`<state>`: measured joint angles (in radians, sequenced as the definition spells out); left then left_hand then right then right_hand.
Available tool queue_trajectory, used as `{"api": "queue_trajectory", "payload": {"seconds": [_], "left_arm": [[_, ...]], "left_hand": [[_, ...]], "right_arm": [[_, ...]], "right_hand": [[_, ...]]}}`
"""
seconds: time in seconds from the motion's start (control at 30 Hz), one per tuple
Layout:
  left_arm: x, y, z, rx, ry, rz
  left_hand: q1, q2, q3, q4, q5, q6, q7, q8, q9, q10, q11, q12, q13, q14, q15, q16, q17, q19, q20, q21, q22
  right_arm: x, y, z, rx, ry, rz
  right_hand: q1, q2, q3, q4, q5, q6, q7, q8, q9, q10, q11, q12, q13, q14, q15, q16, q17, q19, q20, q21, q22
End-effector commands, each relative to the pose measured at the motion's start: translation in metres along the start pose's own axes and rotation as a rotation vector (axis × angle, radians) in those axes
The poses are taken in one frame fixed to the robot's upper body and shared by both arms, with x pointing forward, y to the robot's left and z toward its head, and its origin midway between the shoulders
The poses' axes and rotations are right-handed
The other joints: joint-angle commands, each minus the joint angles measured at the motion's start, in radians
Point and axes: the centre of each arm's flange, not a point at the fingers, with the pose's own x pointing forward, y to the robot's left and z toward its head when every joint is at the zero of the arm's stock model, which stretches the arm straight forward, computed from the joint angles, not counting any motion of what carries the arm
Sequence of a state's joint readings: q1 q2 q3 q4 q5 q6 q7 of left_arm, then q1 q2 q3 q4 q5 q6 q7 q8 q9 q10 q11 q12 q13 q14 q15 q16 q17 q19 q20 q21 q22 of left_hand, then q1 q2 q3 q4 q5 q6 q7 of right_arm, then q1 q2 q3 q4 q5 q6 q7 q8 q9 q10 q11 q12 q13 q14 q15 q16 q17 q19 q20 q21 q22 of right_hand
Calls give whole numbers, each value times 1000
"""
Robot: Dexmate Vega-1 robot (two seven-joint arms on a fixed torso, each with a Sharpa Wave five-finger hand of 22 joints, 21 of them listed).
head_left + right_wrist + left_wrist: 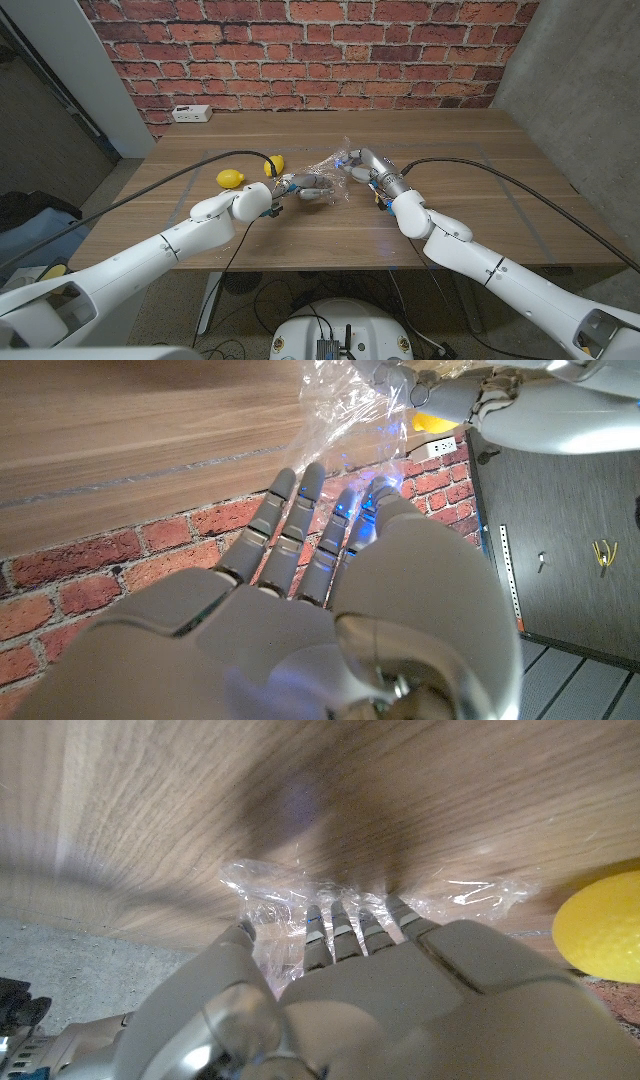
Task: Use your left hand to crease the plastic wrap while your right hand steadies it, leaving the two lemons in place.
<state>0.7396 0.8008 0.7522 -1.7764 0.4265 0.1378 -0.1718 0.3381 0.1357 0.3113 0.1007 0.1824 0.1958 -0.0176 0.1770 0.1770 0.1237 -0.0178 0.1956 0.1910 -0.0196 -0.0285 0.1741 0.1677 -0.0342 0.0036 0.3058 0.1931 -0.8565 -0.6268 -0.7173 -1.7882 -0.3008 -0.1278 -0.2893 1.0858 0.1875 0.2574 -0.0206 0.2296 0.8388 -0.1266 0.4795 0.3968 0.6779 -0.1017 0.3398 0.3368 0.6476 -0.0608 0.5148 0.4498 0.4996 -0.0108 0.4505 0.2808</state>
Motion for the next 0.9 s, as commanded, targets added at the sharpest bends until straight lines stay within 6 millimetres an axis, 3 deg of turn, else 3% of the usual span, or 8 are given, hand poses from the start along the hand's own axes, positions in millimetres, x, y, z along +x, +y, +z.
{"api": "queue_trajectory", "payload": {"seconds": [0.03, 0.2, 0.33, 0.5, 0.63, 0.73, 0.9], "left_arm": [[0, 1, 2, -3, -3, -1], [-1, 1, 2, -5, 2, -2], [-3, 1, 2, -5, 5, 4], [-9, 1, 5, 29, 1, 88], [-16, 3, 7, 60, -4, 186], [-18, 6, 9, 69, -4, 194], [-24, 9, 11, 72, 3, 183]], "left_hand": [[-9, -2, 4, -6, 7, -2, -4, 4, 0, -2, 2, 7, 2, -2, 5, 3, 1, -5, 10, -3, 1], [-10, -2, 4, -7, 7, -2, -5, 4, 0, -4, 3, 7, 2, 1, 10, 4, 1, -3, 13, -3, 1], [-10, -2, 5, -8, 6, -3, -6, 4, 0, -5, 5, 7, 2, 2, 10, 4, 1, -3, 15, -3, 1], [-7, -4, 7, -15, 6, -1, -10, 6, 0, -7, 3, 8, 2, 13, 16, 8, 1, 4, 33, -2, 1], [41, -24, 25, -76, 6, 103, 2, 40, 3, -7, -16, 12, 2, 21, 6, 6, 1, -8, 61, -18, -2], [60, -38, 31, -115, 3, 184, 3, 52, 7, 63, -20, 39, 4, 75, -1, 20, 2, -10, 90, -27, 0], [77, -41, 41, -148, 2, 231, -22, 50, 7, 118, -13, 54, 6, 122, -4, 22, 2, 55, 109, -7, 2]], "right_arm": [[8, -9, -2, 80, -101, 82], [12, -8, 3, 87, -137, 144], [15, -9, 8, 89, -161, 221], [17, -11, 14, 82, -177, 271], [18, -11, 14, 88, -176, 287], [18, -12, 15, 83, -177, 303], [19, -12, 15, 77, -172, 314]], "right_hand": [[6, -19, 12, -3, 6, 2, 9, 14, 12, -36, -3, -22, 2, -26, -149, -27, -11, -11, -10, 15, 7], [8, -24, 14, -4, 8, 3, 5, 19, 16, -63, -11, -42, -5, -47, -152, -60, -27, -56, -19, 10, 7], [9, -28, 16, -4, 11, 8, 0, 22, 15, -88, -25, -63, -13, -74, -154, -96, -45, -120, -27, -5, 1], [4, -33, 13, -1, 12, 11, -5, 22, 12, -116, -23, -84, -21, -118, -150, -136, -61, -150, -30, -12, -9], [0, -33, 11, 2, 12, 14, -5, 23, 10, -129, -25, -94, -25, -138, -145, -155, -69, -160, -29, -13, -16], [0, -33, 11, 2, 13, 13, -6, 23, 10, -134, -20, -98, -27, -150, -142, -165, -73, -165, -31, -14, -19], [1, -34, 12, 0, 13, 15, -7, 23, 9, -139, -17, -103, -30, -157, -133, -174, -79, -164, -31, -13, -23]]}}
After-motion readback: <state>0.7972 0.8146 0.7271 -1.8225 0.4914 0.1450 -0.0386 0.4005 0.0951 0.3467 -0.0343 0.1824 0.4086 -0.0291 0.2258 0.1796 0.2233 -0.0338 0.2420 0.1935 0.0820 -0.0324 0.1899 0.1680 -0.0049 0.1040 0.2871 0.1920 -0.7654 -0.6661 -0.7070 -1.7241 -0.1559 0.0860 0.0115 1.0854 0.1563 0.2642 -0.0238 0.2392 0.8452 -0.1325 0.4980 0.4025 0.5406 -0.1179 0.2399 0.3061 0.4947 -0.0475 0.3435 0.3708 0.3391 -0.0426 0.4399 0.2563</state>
